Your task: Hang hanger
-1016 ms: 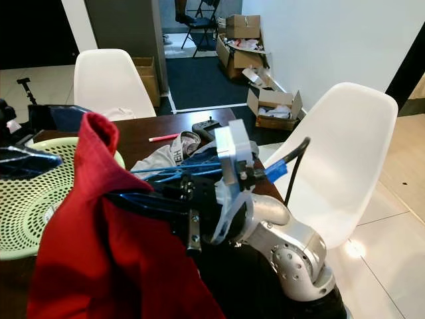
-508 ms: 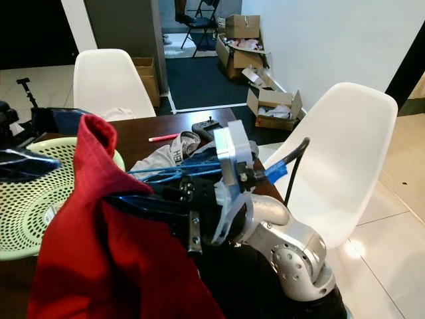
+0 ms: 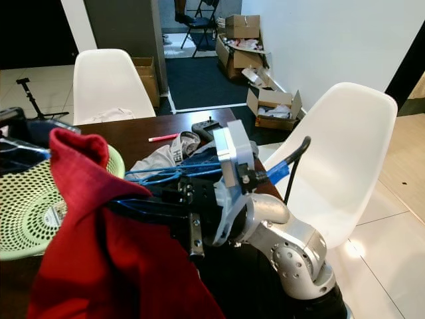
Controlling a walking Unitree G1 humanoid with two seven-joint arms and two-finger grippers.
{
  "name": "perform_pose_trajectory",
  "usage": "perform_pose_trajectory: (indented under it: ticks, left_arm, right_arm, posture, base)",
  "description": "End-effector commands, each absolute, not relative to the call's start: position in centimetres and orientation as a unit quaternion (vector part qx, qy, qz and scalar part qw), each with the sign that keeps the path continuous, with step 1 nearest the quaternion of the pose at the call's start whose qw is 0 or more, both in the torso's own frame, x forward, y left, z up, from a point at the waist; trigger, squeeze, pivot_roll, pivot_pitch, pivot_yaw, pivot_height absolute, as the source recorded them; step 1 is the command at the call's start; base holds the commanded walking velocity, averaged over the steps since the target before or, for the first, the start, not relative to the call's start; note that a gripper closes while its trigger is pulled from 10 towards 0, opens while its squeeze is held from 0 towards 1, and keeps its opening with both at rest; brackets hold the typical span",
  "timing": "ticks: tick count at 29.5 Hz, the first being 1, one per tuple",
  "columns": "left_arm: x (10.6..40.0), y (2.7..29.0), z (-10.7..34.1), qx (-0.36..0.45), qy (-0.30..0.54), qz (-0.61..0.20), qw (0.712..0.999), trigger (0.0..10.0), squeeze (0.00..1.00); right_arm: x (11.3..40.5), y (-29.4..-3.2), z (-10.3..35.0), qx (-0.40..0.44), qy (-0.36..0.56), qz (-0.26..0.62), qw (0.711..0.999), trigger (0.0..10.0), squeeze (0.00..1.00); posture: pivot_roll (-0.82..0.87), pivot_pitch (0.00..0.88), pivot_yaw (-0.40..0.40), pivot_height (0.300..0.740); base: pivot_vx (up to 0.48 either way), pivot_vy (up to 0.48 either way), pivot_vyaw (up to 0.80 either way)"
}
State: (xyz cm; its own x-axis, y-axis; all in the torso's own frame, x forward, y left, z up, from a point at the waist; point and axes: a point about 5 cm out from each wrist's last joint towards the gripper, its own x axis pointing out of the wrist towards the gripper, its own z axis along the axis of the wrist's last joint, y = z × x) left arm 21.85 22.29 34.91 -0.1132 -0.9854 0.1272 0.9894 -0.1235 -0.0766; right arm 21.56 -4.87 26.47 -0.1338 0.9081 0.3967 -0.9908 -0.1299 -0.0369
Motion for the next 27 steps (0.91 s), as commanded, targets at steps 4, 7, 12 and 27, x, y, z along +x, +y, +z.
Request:
perform_pose_trajectory:
  ticks: [4, 7, 12, 27]
  left_arm:
    - [21.9, 21.9, 34.2, -0.072, 0.001, -0.753, 0.654, 0.0, 0.0]
    - [22.0, 21.8, 33.8, -0.07, 0.01, -0.753, 0.654, 0.0, 0.0]
    - [22.0, 21.7, 33.6, -0.07, 0.012, -0.752, 0.655, 0.0, 0.0]
    - [21.1, 22.4, 35.5, -0.055, -0.061, -0.718, 0.691, 0.0, 0.0]
  right_arm:
    - [21.1, -4.9, 27.2, 0.135, -0.163, 0.75, 0.627, 0.0, 0.0]
    - [21.1, -4.8, 27.3, 0.134, -0.165, 0.751, 0.626, 0.0, 0.0]
    - [21.2, -4.7, 27.4, 0.133, -0.167, 0.75, 0.626, 0.0, 0.0]
    - [23.2, -5.3, 26.4, 0.154, -0.148, 0.695, 0.686, 10.0, 1.0]
  posture:
    - [0.1, 0.022, -0.025, 0.74]
    - [0.1, 0.023, -0.024, 0.74]
    - [0.11, 0.024, -0.024, 0.74]
    - [0.12, 0.033, -0.03, 0.74]
  base:
    - [0.0, 0.0, 0.0]
    - [0.0, 0.0, 0.0]
    - [0.0, 0.0, 0.0]
    - [0.0, 0.0, 0.0]
